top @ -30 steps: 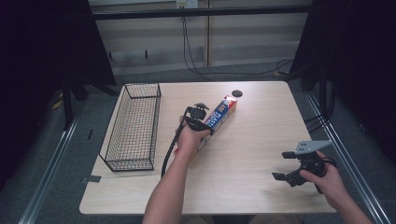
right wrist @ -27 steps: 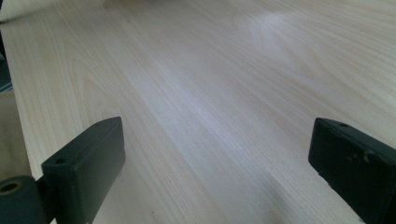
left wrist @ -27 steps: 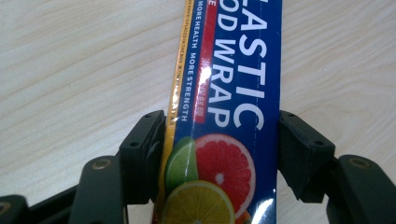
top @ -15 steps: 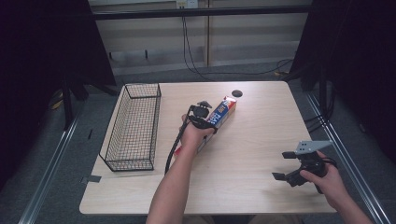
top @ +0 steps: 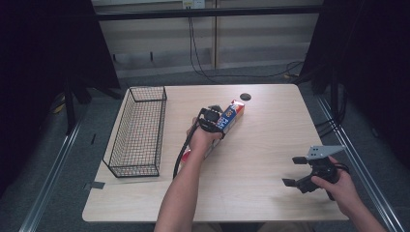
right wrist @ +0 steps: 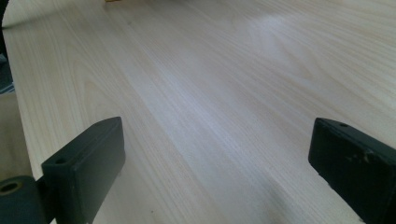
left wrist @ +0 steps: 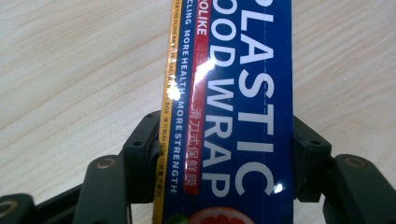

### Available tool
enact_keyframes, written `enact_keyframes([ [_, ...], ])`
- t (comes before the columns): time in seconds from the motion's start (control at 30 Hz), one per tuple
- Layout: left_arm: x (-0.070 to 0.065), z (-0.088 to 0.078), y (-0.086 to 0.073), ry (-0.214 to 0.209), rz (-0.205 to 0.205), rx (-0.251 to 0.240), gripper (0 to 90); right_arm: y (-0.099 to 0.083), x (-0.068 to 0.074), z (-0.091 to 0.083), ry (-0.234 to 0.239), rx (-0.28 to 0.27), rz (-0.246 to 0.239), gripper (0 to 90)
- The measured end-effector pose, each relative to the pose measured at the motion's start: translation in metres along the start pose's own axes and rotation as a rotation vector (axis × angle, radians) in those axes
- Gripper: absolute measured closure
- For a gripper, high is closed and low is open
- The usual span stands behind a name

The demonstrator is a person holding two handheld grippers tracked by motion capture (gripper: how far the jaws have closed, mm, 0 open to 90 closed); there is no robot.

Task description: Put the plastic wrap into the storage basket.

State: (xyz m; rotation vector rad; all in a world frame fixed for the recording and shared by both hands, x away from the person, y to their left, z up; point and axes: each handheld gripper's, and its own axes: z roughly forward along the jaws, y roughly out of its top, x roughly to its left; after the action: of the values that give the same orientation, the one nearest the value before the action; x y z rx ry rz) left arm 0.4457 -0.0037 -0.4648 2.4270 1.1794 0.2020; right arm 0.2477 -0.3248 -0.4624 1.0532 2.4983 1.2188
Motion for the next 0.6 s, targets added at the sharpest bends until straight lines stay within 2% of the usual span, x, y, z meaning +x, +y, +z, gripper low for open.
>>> enact_keyframes([
  [0.13,-0.001,-0.002,-0.001,0.012,-0.006,0.022,40.2,0.0,0.0,0.0,0.003,-0.002,-0.002,3.7],
  [0.2,-0.002,-0.004,-0.001,0.015,-0.009,0.049,40.4,0.0,-0.001,0.0,0.007,-0.007,0.001,3.7],
  [0.3,-0.002,-0.006,-0.001,0.021,0.009,0.071,40.7,0.0,-0.001,-0.001,0.006,-0.006,0.008,3.7],
  [0.33,-0.003,-0.006,-0.002,0.019,-0.011,0.074,40.9,0.0,-0.002,0.0,0.009,-0.011,0.005,3.7],
  [0.4,-0.002,-0.008,-0.002,0.011,-0.015,0.088,41.3,0.0,-0.001,0.0,0.008,-0.008,0.007,3.7],
  [0.43,-0.003,-0.009,-0.002,0.006,-0.044,0.099,41.4,0.0,-0.001,0.0,0.009,-0.008,0.007,3.7],
  [0.53,-0.002,-0.01,-0.002,-0.012,-0.059,0.102,42.1,0.0,-0.001,0.001,0.012,-0.006,0.003,3.7],
  [0.6,-0.002,-0.013,-0.001,-0.01,-0.083,0.113,42.6,0.0,-0.001,0.001,0.017,-0.006,0.006,3.7],
])
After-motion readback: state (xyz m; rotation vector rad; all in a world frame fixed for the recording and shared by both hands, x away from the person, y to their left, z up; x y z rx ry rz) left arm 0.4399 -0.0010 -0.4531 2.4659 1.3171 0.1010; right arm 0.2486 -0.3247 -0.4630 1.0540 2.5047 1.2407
